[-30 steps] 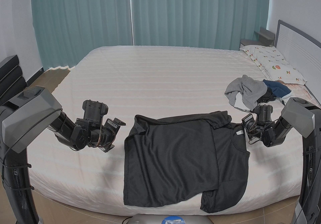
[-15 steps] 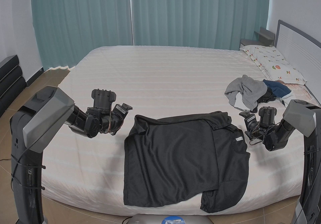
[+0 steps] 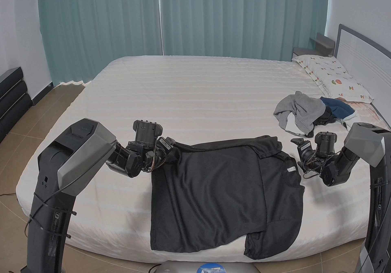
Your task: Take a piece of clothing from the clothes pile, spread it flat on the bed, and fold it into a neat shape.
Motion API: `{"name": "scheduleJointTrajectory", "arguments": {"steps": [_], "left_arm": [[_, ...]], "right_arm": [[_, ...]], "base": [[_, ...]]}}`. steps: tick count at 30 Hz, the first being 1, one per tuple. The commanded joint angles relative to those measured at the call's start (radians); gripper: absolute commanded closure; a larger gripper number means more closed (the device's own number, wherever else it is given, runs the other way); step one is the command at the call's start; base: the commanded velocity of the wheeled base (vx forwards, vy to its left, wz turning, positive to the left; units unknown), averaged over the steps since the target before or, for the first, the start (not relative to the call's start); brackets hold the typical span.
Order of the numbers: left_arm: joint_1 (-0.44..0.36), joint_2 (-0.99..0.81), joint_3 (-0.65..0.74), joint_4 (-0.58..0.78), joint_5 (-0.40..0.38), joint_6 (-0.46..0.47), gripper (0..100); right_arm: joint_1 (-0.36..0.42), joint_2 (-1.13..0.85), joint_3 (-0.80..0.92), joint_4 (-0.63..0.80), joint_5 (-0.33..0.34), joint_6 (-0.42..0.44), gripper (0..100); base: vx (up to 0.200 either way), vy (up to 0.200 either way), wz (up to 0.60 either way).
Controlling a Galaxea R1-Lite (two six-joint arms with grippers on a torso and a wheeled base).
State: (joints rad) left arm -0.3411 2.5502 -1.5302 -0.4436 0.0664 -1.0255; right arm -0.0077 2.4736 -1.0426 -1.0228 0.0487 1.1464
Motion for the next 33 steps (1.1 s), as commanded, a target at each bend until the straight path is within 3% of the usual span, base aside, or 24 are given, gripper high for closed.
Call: {"name": "scheduleJointTrajectory", "arguments": {"steps": [1,9,16,20,23,33], "left_arm": [[-0.004,0.031,-0.027,0.005,0.004,0.001,100],[0.007,0.101,-0.11,0.011,0.084,0.027,100],[0.028,0.071,-0.197,0.01,0.167,0.162,100],[0.054,0.073,-0.295,0.006,0.167,0.188,100],[0.079,0.111,-0.459,0.011,0.167,0.191,100],[0.085,0.189,-0.47,-0.075,0.162,0.228,100]], "right_arm": [[0.0,-0.001,-0.007,0.0,0.0,0.0,0],[0.0,-0.004,-0.005,0.0,0.0,0.018,0],[0.0,-0.002,-0.004,-0.002,0.0,0.018,0],[0.002,-0.002,-0.004,-0.003,0.0,0.018,0],[0.002,-0.001,-0.005,-0.003,-0.001,0.018,0],[0.002,0.001,-0.007,-0.007,-0.01,0.019,0]], "base": [[0.0,0.0,0.0],[0.0,0.0,0.0],[0.0,0.0,0.0],[0.0,0.0,0.0],[0.0,0.0,0.0],[0.0,0.0,0.0]]}}
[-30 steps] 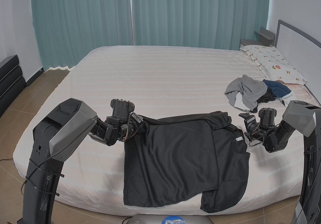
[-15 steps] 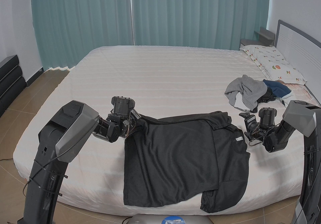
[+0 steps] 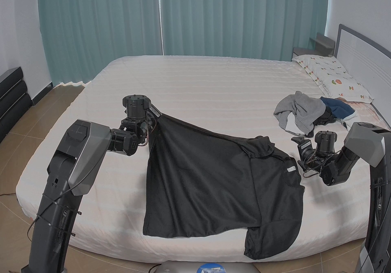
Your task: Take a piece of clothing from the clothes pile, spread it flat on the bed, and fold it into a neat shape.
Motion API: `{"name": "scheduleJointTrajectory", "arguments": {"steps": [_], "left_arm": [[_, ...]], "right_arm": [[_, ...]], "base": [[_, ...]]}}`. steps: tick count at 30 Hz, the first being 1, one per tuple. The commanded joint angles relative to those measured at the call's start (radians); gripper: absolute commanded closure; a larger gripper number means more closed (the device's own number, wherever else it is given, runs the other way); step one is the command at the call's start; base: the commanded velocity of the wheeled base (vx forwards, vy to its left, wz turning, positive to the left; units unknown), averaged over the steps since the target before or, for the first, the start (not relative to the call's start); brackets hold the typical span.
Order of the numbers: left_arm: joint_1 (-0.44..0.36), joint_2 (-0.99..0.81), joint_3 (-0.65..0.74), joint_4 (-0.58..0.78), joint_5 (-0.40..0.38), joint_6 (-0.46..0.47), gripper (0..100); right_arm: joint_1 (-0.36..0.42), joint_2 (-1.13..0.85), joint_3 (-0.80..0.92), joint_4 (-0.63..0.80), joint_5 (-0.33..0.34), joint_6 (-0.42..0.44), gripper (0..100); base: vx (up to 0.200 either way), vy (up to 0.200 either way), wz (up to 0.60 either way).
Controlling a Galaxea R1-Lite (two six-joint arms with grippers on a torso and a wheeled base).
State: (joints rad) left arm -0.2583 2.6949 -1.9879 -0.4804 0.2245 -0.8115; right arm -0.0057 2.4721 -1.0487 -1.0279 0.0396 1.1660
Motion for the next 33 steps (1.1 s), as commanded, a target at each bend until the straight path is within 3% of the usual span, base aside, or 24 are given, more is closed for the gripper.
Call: {"name": "scheduleJointTrajectory", "arguments": {"steps": [1,7,12,19,20,33], "left_arm": [[0.004,0.062,-0.012,-0.096,0.01,0.031,100],[0.005,0.082,-0.012,-0.132,0.024,0.041,100],[0.021,0.092,-0.012,-0.173,0.064,0.095,100],[0.062,0.098,-0.012,-0.244,0.062,0.149,100],[0.071,0.097,-0.012,-0.244,0.062,0.149,0],[0.09,0.103,0.034,-0.241,0.069,0.146,0]], "right_arm": [[0.0,0.002,-0.001,-0.001,-0.001,0.0,0],[0.001,0.007,0.012,-0.038,-0.001,-0.002,0],[0.001,0.007,0.013,-0.041,-0.001,-0.002,0],[0.001,0.008,0.013,-0.043,-0.001,-0.002,0],[0.001,0.008,0.013,-0.043,-0.001,-0.002,0],[0.001,0.005,0.016,-0.041,-0.003,-0.002,0]], "base": [[0.0,0.0,0.0],[0.0,0.0,0.0],[0.0,0.0,0.0],[0.0,0.0,0.0],[0.0,0.0,0.0],[0.0,0.0,0.0]]}}
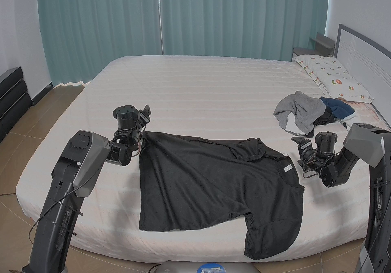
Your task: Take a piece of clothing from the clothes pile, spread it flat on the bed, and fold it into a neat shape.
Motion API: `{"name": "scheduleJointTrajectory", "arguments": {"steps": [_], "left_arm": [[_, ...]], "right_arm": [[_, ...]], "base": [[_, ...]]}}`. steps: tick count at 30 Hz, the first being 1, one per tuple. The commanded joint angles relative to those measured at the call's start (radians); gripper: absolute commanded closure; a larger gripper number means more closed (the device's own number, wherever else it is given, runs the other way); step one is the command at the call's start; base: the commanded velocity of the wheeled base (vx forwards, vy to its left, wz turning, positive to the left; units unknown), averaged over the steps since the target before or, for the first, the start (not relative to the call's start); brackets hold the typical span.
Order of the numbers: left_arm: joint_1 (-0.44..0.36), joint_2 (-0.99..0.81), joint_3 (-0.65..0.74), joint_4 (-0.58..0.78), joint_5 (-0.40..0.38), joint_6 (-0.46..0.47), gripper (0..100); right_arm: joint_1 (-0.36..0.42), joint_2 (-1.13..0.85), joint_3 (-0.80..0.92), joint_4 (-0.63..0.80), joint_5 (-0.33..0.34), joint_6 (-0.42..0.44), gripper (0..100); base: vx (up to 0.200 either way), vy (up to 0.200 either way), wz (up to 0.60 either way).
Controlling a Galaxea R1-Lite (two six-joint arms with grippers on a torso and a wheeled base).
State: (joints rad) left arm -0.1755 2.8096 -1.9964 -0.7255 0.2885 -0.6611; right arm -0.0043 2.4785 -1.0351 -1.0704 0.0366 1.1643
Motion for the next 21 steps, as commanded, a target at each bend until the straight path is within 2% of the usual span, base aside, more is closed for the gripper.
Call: {"name": "scheduleJointTrajectory", "arguments": {"steps": [1,5,7,8,10,12,14,16,19,21], "left_arm": [[0.008,-0.036,0.087,0.003,0.004,-0.009,0],[0.014,-0.176,0.307,-0.005,-0.017,-0.094,0],[0.014,-0.252,0.416,-0.005,-0.06,-0.13,0],[0.014,-0.259,0.424,-0.005,-0.063,-0.132,0],[0.013,-0.371,0.597,-0.009,-0.126,-0.176,0],[0.011,-0.447,0.728,-0.022,-0.152,-0.206,0],[0.01,-0.49,0.8,-0.037,-0.169,-0.216,0],[0.007,-0.579,0.959,-0.089,-0.206,-0.241,0],[-0.004,-0.659,1.101,-0.13,-0.215,-0.282,0],[-0.039,-0.711,1.197,-0.146,-0.215,-0.322,0]], "right_arm": [[0.0,-0.003,0.003,0.001,0.002,0.0,0],[-0.005,-0.036,0.047,0.003,0.014,0.002,0],[-0.005,-0.07,0.072,0.003,0.014,0.002,0],[-0.005,-0.073,0.073,0.003,0.014,0.002,0],[-0.006,-0.133,0.113,0.004,0.016,-0.003,0],[-0.005,-0.173,0.152,0.012,0.022,-0.012,0],[-0.003,-0.196,0.171,0.014,0.036,-0.029,0],[0.001,-0.237,0.201,0.021,0.074,-0.092,0],[0.033,-0.256,0.211,0.046,0.075,-0.123,0],[0.053,-0.273,0.216,0.086,0.074,-0.135,0]], "base": [[0.0,0.0,0.0],[0.0,0.0,0.0],[0.0,0.0,0.0],[0.0,0.0,0.0],[0.0,0.0,0.0],[0.0,0.0,0.0],[0.0,0.0,0.0],[0.0,0.0,0.0],[0.0,0.0,0.0],[0.0,0.0,0.0]]}}
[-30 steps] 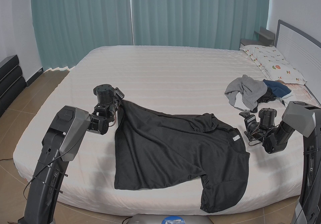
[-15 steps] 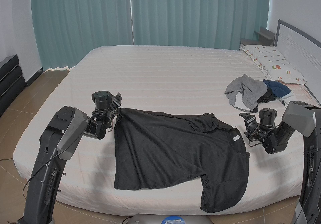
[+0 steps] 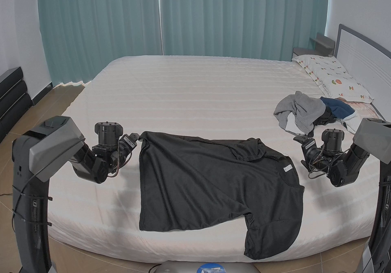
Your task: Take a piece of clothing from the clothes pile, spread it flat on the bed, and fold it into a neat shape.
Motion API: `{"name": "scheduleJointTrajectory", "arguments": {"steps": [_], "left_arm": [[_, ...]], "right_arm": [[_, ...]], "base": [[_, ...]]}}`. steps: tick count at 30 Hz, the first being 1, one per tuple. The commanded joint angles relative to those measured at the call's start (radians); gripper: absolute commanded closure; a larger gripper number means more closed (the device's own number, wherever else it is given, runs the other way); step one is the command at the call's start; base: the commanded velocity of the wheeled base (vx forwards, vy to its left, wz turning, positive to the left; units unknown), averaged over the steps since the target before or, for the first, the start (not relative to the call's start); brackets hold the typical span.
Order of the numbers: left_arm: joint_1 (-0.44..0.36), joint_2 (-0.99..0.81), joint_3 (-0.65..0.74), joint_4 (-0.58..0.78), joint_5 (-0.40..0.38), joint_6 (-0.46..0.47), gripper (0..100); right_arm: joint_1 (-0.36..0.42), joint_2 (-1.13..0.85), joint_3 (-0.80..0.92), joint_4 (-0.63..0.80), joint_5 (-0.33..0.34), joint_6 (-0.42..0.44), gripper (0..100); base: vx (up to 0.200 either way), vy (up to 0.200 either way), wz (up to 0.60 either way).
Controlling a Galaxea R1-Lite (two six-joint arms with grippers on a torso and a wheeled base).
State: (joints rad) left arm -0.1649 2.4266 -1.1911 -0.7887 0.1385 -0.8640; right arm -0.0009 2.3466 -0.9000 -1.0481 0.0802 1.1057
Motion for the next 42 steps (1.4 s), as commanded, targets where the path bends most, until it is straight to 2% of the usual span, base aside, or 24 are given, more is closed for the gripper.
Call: {"name": "scheduleJointTrajectory", "arguments": {"steps": [1,4,6,10,13,16,21,30,42], "left_arm": [[-0.064,-0.348,0.424,-0.087,-0.065,-0.132,0],[-0.1,-0.389,0.507,-0.093,-0.066,-0.161,0],[-0.136,-0.422,0.585,-0.104,-0.073,-0.194,0],[-0.17,-0.442,0.656,-0.104,-0.085,-0.243,0],[-0.189,-0.437,0.688,-0.104,-0.085,-0.273,0],[-0.211,-0.426,0.717,-0.103,-0.097,-0.319,0],[-0.211,-0.368,0.754,-0.11,-0.134,-0.319,0],[-0.232,-0.32,0.785,-0.113,-0.119,-0.267,0],[-0.268,-0.29,0.725,-0.11,-0.116,-0.263,0]], "right_arm": [[0.056,-0.148,0.087,0.083,0.03,-0.083,0],[0.068,-0.174,0.121,0.108,0.026,-0.104,0],[0.076,-0.231,0.213,0.105,0.035,-0.106,0],[0.081,-0.29,0.326,0.079,0.039,-0.115,0],[0.082,-0.308,0.388,0.049,0.058,-0.11,0],[0.087,-0.296,0.469,-0.03,0.121,-0.109,0],[0.093,-0.251,0.509,-0.109,0.148,-0.107,0],[0.084,-0.227,0.513,-0.115,0.15,-0.113,0],[0.067,-0.222,0.523,-0.118,0.148,-0.124,0]], "base": [[0.0,0.0,0.0],[0.0,0.0,0.0],[0.0,0.0,0.0],[0.0,0.0,0.0],[-0.2,0.0,0.0],[-0.2,0.0,0.0],[-0.12,0.0,0.0],[0.0,0.0,0.0],[0.0,0.0,0.0]]}}
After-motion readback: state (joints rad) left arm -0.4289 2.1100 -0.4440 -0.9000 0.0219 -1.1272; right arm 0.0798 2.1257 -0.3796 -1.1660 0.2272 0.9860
